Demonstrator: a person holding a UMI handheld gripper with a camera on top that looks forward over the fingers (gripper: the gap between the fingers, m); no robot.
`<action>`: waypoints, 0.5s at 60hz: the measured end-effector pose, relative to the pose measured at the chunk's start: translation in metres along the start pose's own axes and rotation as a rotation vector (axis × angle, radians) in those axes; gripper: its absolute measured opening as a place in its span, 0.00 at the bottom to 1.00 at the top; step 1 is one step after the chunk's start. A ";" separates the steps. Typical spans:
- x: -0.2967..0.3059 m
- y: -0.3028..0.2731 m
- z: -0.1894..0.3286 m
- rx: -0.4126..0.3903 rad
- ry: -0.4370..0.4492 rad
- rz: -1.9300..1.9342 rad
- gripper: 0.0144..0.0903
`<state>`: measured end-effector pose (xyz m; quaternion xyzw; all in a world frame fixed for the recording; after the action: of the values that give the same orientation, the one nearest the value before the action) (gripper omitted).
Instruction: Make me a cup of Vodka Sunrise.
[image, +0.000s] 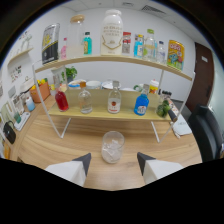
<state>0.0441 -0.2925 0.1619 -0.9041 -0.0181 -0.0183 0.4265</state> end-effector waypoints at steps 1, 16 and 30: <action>0.001 0.000 0.000 -0.001 0.004 0.000 0.94; -0.021 0.022 -0.014 -0.007 0.053 0.012 0.94; -0.091 0.009 -0.018 0.088 -0.031 0.046 0.94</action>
<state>-0.0470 -0.3133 0.1618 -0.8849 -0.0050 0.0064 0.4658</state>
